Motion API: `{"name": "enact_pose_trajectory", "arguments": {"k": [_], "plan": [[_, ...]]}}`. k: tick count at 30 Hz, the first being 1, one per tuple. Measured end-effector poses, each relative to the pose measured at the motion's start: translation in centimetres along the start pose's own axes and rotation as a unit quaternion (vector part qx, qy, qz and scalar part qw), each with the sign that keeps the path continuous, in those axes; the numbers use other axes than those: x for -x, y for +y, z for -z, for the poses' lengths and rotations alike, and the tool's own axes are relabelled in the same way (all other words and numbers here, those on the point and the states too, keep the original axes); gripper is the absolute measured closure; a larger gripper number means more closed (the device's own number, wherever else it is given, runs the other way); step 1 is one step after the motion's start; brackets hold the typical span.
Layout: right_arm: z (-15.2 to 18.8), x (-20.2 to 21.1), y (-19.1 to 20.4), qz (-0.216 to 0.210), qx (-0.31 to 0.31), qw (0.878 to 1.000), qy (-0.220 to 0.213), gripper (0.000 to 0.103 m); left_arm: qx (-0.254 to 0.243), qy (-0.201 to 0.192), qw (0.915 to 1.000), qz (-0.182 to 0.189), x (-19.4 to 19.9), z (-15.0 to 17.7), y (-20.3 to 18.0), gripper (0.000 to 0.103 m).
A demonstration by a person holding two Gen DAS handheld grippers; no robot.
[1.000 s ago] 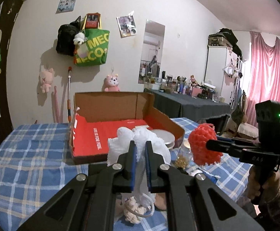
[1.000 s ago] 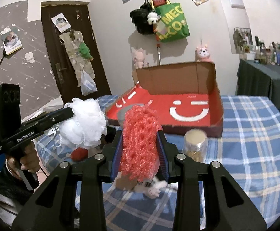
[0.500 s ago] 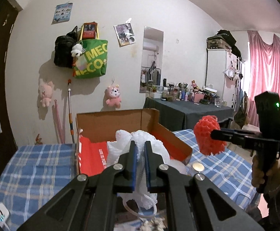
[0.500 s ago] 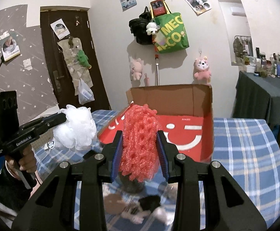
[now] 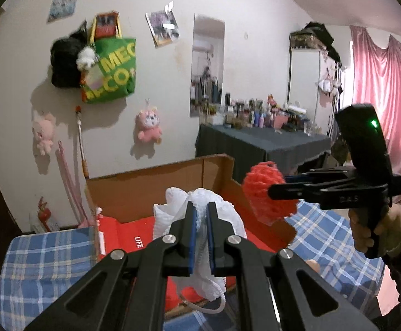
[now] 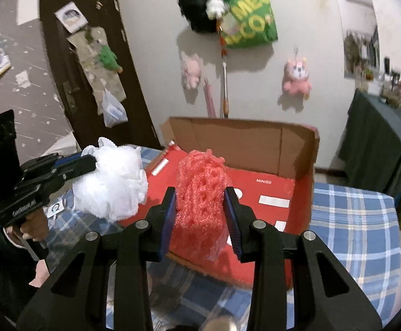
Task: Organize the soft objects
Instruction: 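Carry both puffs up and over into the red-lined cardboard box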
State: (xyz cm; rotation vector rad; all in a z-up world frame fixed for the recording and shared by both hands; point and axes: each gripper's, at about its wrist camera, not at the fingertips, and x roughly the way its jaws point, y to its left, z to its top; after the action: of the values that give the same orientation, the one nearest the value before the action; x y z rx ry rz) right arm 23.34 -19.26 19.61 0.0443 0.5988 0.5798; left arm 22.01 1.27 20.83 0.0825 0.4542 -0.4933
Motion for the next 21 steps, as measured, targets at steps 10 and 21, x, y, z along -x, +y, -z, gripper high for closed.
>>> {"name": "enact_pose_trajectory", "arguments": {"k": [10, 21], "plan": [[-3.4, -11.9, -4.9, 0.04, -0.041, 0.991, 0.122, 0.07, -0.002, 0.091, 0.9958, -0.003, -11.4, -1.1, 3.1, 0.096], [-4.2, -22.7, -9.3, 0.096, -0.078, 0.968, 0.217, 0.07, 0.037, 0.151, 0.9878, -0.006, -20.5, -1.1, 7.3, 0.096]]}}
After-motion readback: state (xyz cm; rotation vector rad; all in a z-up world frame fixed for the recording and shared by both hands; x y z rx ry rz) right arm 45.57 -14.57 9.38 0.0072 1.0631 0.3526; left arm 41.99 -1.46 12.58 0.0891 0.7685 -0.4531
